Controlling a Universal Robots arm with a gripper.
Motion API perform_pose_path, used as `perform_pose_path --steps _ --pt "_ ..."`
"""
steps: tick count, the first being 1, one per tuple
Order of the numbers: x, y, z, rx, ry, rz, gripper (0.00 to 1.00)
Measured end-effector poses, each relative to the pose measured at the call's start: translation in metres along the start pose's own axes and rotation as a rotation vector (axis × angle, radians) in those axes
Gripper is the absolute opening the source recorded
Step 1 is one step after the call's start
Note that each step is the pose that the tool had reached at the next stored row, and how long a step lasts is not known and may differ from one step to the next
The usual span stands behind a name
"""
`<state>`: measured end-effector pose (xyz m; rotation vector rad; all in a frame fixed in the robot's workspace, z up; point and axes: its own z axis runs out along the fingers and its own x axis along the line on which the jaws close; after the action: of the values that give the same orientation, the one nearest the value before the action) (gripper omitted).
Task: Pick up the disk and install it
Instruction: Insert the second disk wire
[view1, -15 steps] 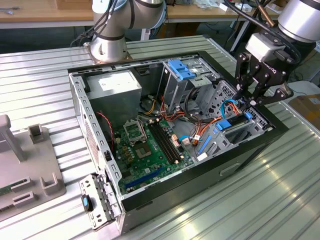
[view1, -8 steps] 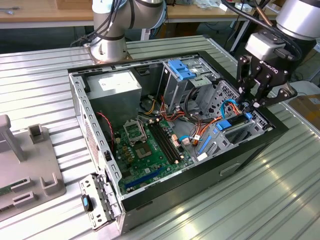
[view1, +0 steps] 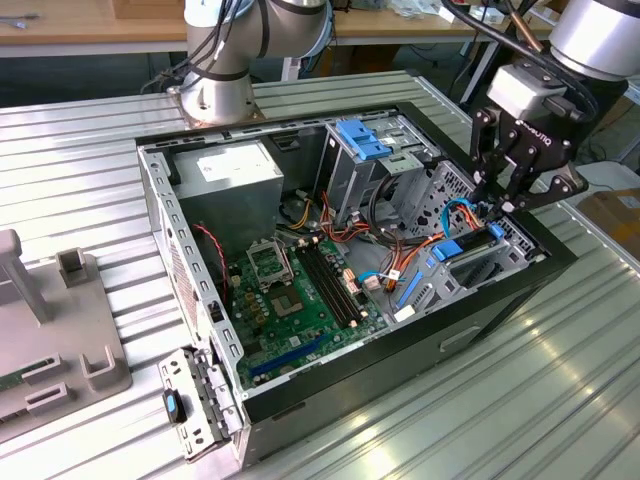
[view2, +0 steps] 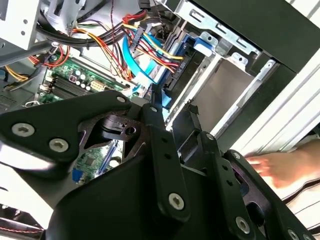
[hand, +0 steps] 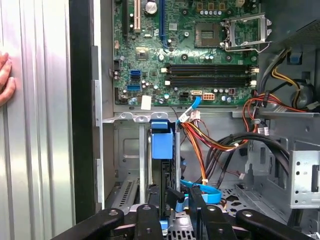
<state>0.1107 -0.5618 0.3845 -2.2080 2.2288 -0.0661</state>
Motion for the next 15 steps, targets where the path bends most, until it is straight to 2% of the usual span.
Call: perform_pose_path --steps 1,2,3,5,6,10,15 --pt "0.0 0.0 0.0004 0.0002 0.0122 0.0 0.36" --pt "0.0 -0.0002 0.0011 0.0003 0.038 -0.001 0.36" --pt "-0.0001 -0.0004 0.0021 -0.0002 0.0542 -0.002 0.36" --pt "-0.0002 -0.0006 0.0039 -0.0022 0.0588 -0.002 0.36" --pt "-0.0002 -0.0006 0.0057 -0.0055 0.0589 -0.002 0.36" --pt "-0.0006 -0.001 0.0153 -0.0266 0.0592 -0.003 0.36" --pt "-0.0009 -0.0012 0.0154 -0.0277 0.0591 -0.003 0.36"
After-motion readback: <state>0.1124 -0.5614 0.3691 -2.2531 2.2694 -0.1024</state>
